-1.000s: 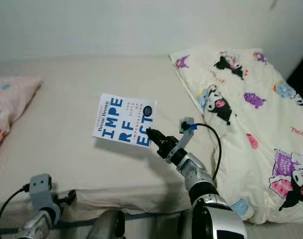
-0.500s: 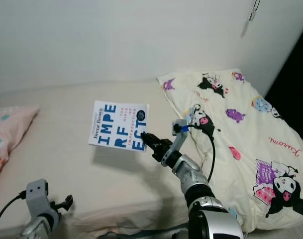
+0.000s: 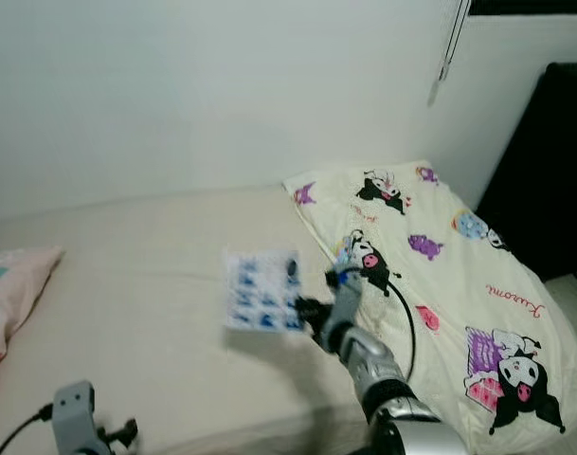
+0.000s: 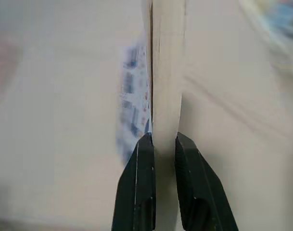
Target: Clean up the room
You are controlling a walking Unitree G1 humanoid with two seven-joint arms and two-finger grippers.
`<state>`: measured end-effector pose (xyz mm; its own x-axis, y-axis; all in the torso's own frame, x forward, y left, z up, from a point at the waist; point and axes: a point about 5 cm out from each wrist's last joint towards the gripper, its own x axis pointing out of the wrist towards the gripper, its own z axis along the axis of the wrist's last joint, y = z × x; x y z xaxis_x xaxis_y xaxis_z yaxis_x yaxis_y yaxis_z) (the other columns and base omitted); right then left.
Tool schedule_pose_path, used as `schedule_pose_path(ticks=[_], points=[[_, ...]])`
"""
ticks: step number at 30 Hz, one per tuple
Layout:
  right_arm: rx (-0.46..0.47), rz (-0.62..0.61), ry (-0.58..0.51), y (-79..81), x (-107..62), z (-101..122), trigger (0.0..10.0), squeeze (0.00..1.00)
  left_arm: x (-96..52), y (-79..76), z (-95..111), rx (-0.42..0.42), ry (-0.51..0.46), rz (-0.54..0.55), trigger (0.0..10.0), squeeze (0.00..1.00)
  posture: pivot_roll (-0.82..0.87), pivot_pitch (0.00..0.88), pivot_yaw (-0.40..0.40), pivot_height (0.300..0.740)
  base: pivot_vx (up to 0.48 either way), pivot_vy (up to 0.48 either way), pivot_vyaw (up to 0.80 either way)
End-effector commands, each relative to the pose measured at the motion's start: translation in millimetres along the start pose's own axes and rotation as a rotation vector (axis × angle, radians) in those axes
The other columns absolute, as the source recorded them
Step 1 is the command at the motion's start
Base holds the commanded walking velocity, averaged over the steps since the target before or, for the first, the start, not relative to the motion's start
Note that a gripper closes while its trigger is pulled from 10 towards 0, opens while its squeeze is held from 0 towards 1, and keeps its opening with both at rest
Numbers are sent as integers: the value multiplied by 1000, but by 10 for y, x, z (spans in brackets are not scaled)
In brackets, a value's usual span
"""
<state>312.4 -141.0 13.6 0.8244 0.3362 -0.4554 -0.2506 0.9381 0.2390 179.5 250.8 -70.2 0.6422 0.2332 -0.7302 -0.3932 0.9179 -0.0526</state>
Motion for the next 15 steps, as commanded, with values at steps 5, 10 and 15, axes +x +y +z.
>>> schedule_pose_path(ticks=[5,10,15], points=[[-231,-103,119,-43,-82,-314,10000,0,-12,-57,-96,40,39,2,10000,0,14,0,-39,726,0,0,0],[-56,-47,277,-49,-243,-754,10000,0,-11,-84,-113,65,49,13,10000,0,16,0,-41,726,0,0,123],[-148,-99,394,-124,-376,-991,10000,0,-15,-148,-159,50,72,-32,10000,0,13,0,-43,726,0,0,696]])
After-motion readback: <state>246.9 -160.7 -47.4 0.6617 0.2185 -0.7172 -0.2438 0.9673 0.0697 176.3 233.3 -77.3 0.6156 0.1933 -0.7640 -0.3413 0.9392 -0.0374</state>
